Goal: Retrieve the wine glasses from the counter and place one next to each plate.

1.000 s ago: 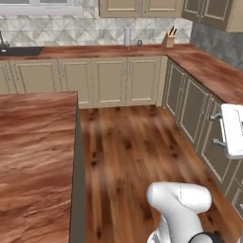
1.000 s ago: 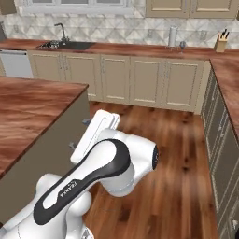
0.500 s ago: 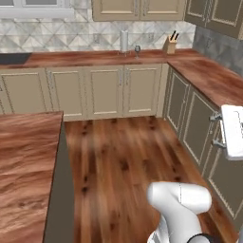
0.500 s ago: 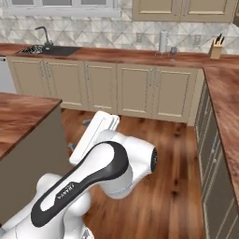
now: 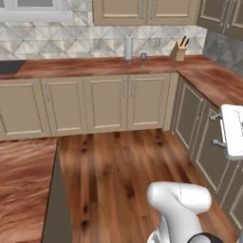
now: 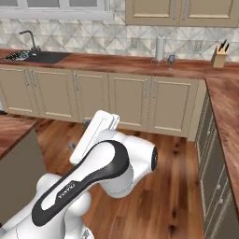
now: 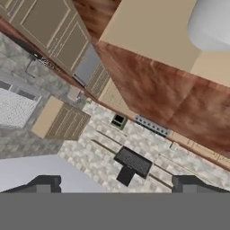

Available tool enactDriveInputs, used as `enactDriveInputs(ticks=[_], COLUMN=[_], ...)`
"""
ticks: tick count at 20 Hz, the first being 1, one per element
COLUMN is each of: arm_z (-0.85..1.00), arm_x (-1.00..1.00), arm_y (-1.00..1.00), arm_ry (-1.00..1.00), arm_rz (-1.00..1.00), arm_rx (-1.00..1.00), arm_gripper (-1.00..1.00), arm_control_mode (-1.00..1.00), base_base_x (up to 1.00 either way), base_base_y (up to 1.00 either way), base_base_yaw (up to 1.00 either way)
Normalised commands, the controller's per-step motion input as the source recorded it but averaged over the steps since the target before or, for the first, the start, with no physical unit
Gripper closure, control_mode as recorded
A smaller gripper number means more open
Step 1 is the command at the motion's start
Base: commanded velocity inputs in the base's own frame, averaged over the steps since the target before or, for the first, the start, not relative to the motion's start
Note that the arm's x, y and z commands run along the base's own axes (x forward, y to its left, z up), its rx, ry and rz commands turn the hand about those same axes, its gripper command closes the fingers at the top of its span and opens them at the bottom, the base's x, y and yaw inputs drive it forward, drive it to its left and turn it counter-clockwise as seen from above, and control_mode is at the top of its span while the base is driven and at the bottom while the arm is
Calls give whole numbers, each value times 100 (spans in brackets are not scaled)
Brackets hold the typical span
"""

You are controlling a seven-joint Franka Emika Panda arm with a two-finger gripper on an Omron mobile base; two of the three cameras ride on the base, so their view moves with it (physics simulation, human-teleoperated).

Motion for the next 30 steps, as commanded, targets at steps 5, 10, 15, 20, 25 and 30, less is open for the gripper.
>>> enactDriveInputs(ticks=[5, 10, 15, 20, 25, 30], arm_z=[0, 0, 0, 0, 0, 0], arm_x=[0, 0, 0, 0, 0, 0], arm_y=[0, 0, 0, 0, 0, 0], arm_ry=[0, 0, 0, 0, 0, 0], arm_rz=[0, 0, 0, 0, 0, 0], arm_rx=[0, 0, 0, 0, 0, 0], arm_gripper=[-100, -100, -100, -100, -100, -100], arm_control_mode=[100, 100, 100, 100, 100, 100], base_base_x=[100, 100, 100, 100, 100, 100], base_base_y=[-17, -24, -57, -35, -7, 0], base_base_yaw=[0, 0, 4, 1, -1, -10])
